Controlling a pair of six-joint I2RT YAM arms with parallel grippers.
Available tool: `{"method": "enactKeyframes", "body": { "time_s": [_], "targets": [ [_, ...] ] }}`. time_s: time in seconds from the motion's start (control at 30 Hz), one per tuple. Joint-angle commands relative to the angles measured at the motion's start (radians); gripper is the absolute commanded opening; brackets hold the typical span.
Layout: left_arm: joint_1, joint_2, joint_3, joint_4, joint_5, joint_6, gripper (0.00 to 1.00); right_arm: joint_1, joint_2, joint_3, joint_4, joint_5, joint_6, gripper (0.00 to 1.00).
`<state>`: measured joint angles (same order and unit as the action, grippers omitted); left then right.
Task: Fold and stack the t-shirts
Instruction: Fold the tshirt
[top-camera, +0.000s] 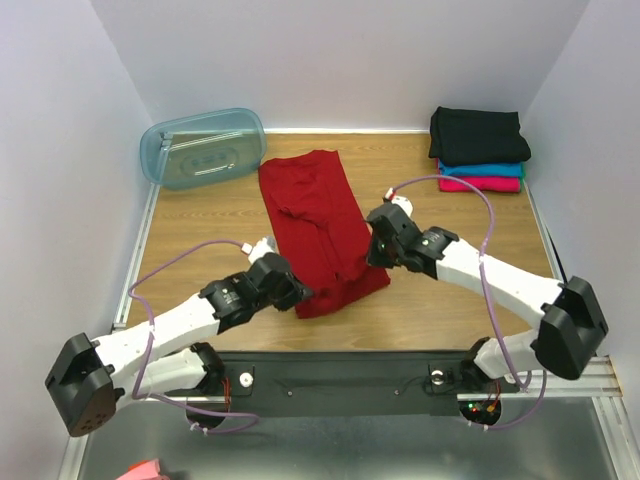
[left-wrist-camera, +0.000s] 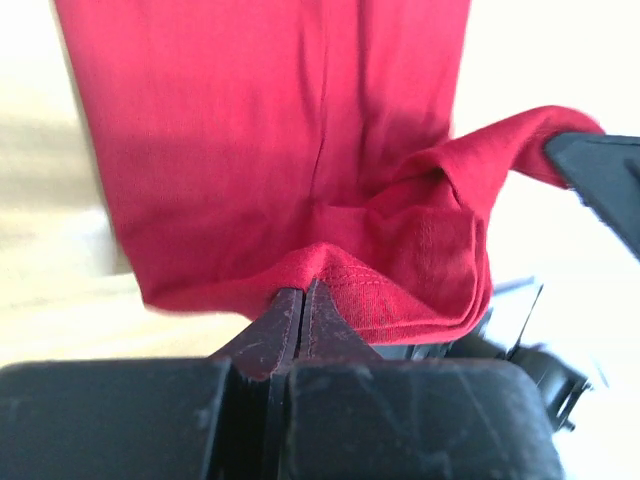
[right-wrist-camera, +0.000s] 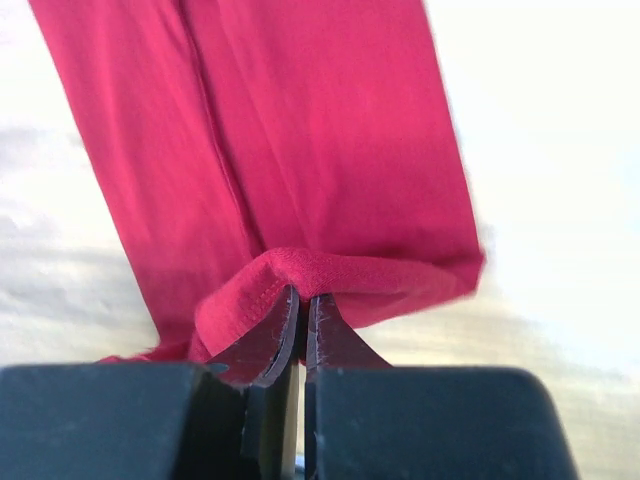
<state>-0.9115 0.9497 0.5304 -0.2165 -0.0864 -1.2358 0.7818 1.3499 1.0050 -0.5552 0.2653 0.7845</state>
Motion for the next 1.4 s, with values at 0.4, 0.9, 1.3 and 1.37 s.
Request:
{"method": "enactKeyframes", "body": {
  "time_s": [0.4,0.9,1.3,1.37],
  "targets": [
    [0.375,0.258,0.223,0.046,0.056,0.337,0.00,-0.148,0.367,0.402,0.159,0.014,-0.174,0.00],
    [0.503,0.501,0.364,0.083,0.135,0.449,0.02,-0.233,0.583,0.564,0.170,-0.075,-0.234,0.09],
    [0.519,0.500,0.418,0.032,0.132,0.486,0.98,-0.248,0.485,0.485,0.169,-0.142,-0.232,0.88],
    [0.519,0.460,0.384,0.037,0.155,0.472,0.98,-0.248,0.459,0.436,0.173,-0.191,-0.235,0.95]
  ]
}}
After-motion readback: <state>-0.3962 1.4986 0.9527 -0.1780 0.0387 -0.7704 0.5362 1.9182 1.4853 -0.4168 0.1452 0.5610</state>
